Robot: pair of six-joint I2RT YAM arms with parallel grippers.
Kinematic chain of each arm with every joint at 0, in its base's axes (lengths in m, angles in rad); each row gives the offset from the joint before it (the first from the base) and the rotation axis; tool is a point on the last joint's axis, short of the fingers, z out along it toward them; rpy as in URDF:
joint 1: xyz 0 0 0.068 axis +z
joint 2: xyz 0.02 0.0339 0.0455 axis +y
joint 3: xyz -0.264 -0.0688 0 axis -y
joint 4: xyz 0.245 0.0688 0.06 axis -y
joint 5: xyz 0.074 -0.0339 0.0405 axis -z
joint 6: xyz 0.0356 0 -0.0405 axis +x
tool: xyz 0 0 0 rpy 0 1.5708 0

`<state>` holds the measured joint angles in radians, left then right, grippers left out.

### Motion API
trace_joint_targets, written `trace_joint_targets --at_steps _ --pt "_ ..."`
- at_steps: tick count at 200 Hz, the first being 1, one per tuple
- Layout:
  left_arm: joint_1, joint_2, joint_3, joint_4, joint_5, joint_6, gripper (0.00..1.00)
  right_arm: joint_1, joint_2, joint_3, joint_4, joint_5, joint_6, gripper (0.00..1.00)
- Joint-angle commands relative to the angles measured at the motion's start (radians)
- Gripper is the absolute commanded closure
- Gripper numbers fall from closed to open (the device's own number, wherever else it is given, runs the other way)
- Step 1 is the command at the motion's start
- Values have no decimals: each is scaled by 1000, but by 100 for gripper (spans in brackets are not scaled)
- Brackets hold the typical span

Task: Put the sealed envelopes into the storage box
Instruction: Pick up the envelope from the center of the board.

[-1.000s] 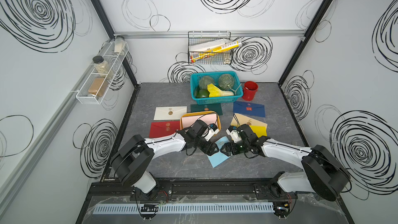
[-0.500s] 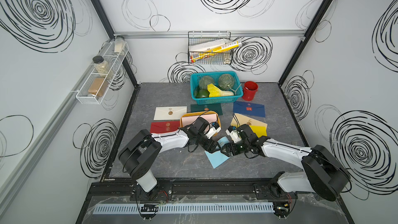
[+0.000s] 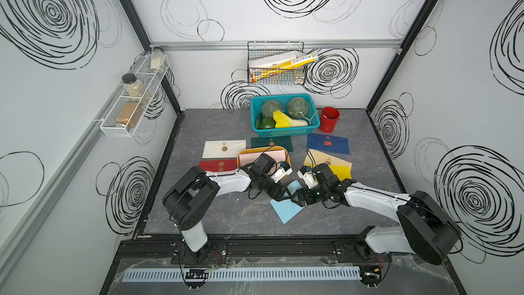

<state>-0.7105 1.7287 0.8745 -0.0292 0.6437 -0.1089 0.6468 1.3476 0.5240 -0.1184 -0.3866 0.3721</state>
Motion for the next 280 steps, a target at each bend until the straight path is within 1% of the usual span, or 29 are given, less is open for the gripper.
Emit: trace_joint_targets --at_steps 1,20,33,41,61,74,104,121,142,154,172,184,214,229,245,259,280 --pt "5 12 29 24 74 19 41 4 4 -23 -71 1 -1 15" --pt "9 14 29 28 86 19 44 4 1 -23 -65 -4 -1 15" --pt "14 17 30 29 97 19 49 4 -1 -24 -63 -3 0 15" --pt "16 20 32 31 104 18 54 3 -4 -25 -63 -3 0 15" --pt "22 28 36 29 111 16 62 4 -6 -26 -64 -2 -2 15" --pt "23 29 39 29 114 16 75 4 -6 -26 -61 -1 -2 16" --pt "24 32 42 24 125 16 83 4 -4 -26 -56 -1 -2 16" --pt "25 30 44 21 135 16 92 4 -7 -25 -59 0 -5 16" --pt "27 26 55 5 149 11 100 4 -17 -14 -75 14 -9 14" --pt "27 19 68 -18 149 12 100 4 -26 3 -98 34 -14 9" --pt "27 5 95 -57 140 6 100 4 -46 47 -152 85 -20 0" --pt "25 3 122 -97 139 6 100 4 -63 89 -205 123 -30 0" --pt "25 -25 164 -171 126 7 100 -4 -120 220 -365 263 -76 0" --pt "24 -27 192 -218 104 11 100 -24 -148 276 -438 301 -95 0" --pt "21 -22 224 -266 85 24 100 -48 -183 313 -469 289 -102 0" --pt "19 -25 234 -288 75 32 100 -50 -209 333 -463 342 -87 0" --pt "22 -33 262 -327 27 34 100 -69 -211 380 -472 428 -63 0"
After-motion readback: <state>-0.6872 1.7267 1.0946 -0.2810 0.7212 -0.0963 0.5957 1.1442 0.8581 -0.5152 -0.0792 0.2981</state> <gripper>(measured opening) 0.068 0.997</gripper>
